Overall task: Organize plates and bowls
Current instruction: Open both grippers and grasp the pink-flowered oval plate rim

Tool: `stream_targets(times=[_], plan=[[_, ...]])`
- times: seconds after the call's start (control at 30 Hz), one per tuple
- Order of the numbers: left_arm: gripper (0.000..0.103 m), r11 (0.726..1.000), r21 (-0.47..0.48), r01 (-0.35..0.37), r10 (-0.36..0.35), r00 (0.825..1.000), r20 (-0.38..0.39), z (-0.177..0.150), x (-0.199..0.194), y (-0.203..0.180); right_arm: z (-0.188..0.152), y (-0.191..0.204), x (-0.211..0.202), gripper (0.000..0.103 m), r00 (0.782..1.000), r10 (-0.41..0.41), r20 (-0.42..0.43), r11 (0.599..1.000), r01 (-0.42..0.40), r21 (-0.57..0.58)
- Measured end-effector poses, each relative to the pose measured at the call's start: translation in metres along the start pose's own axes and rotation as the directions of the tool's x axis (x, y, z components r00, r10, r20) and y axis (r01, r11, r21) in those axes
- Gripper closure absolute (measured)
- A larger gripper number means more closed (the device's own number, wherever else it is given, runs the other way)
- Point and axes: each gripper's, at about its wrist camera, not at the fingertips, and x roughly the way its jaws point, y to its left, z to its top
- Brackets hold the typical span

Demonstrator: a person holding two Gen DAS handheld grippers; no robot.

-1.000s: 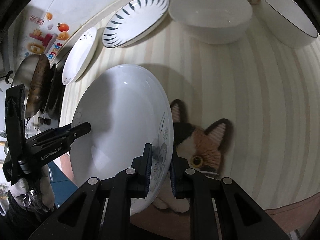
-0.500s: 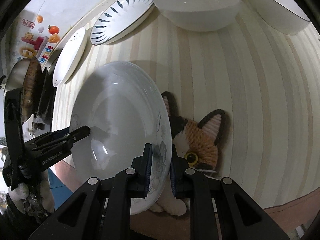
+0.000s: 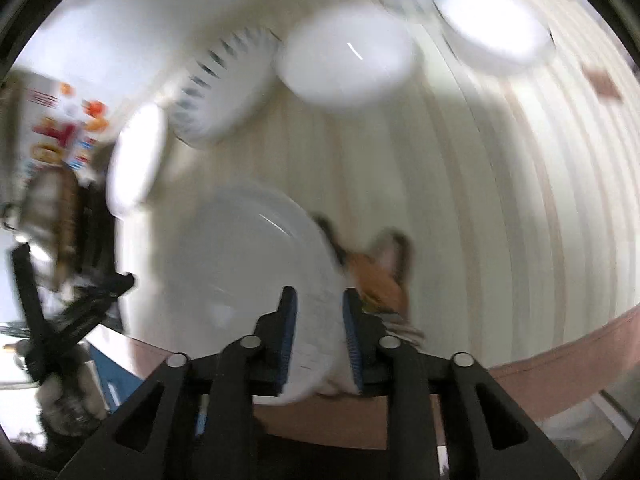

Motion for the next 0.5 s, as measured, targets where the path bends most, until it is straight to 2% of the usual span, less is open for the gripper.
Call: stream_targets(times=[0.07, 0.1, 0.17, 0.23, 0.3, 0.43, 0.5], plan=[[0.062, 0.998, -0.064, 0.000, 0.001, 1.000, 0.013, 0.019, 0.006, 0.023, 0.023, 0.036, -0.011, 0.055, 0.998, 0.047, 0.046, 0.997, -0.044, -0.069], [0.062, 0.996, -0.091, 0.003, -0.001, 1.000, 0.017, 0.023, 0.012, 0.033, 0.036, 0.057, -0.010, 0.052, 0.995, 0.074, 0.065, 0.991, -0.067, -0.112], [0.062, 0.988, -0.154, 0.005, -0.002, 1.000, 0.020, 0.040, 0.025, 0.054, 0.070, 0.102, 0.005, 0.052, 0.988, 0.125, 0.090, 0.974, -0.105, -0.201], [0.062, 0.981, -0.194, -0.004, 0.007, 1.000, 0.011, 0.047, 0.037, 0.064, 0.108, 0.147, 0.037, 0.052, 0.986, 0.145, 0.079, 0.950, -0.117, -0.288], [0.062, 0.973, -0.229, -0.016, 0.017, 1.000, 0.000, 0.056, 0.050, 0.076, 0.138, 0.185, 0.070, 0.052, 0.988, 0.150, 0.042, 0.928, -0.126, -0.351], [0.062, 0.962, -0.270, -0.028, 0.024, 1.000, -0.019, 0.066, 0.067, 0.087, 0.183, 0.245, 0.132, 0.054, 0.995, 0.100, 0.005, 0.880, -0.086, -0.466], [0.062, 0.958, -0.285, -0.031, 0.024, 0.999, -0.030, 0.068, 0.073, 0.092, 0.200, 0.267, 0.160, 0.061, 0.997, 0.072, -0.018, 0.855, -0.072, -0.514]])
